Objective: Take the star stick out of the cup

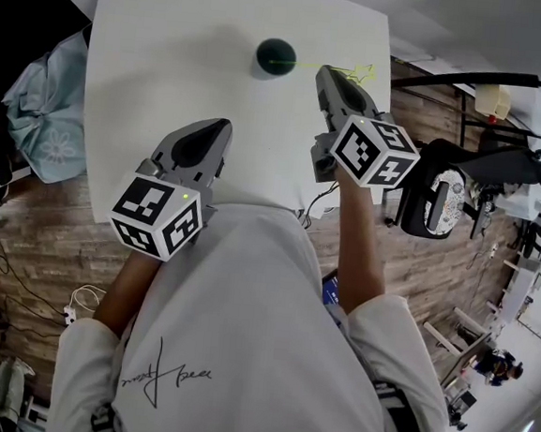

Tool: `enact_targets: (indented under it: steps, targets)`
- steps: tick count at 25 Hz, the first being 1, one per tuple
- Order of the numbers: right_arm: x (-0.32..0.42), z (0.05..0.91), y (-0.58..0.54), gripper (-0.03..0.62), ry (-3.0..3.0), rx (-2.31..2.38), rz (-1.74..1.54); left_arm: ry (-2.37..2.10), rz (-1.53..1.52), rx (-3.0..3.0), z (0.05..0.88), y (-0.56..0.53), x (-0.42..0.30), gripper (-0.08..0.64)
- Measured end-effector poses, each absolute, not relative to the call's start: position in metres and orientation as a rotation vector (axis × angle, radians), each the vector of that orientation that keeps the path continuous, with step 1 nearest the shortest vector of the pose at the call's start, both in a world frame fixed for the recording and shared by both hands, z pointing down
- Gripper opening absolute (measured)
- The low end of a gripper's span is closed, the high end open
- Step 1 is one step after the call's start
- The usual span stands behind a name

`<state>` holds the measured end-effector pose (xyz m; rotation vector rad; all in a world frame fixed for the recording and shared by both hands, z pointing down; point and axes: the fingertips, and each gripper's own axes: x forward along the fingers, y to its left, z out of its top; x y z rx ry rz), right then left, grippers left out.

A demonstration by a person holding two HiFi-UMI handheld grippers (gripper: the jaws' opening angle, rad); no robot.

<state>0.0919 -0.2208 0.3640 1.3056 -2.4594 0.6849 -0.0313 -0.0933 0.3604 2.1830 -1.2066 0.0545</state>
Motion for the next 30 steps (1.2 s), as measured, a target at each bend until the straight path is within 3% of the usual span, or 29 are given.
enact_targets:
  steps: [30]
  targets:
    - [0.102,0.324,-0.189,0.02,-2.549,1.348,0.646,-1.219,0.066,2.227,0.354,-0.082,-0.031,0.004]
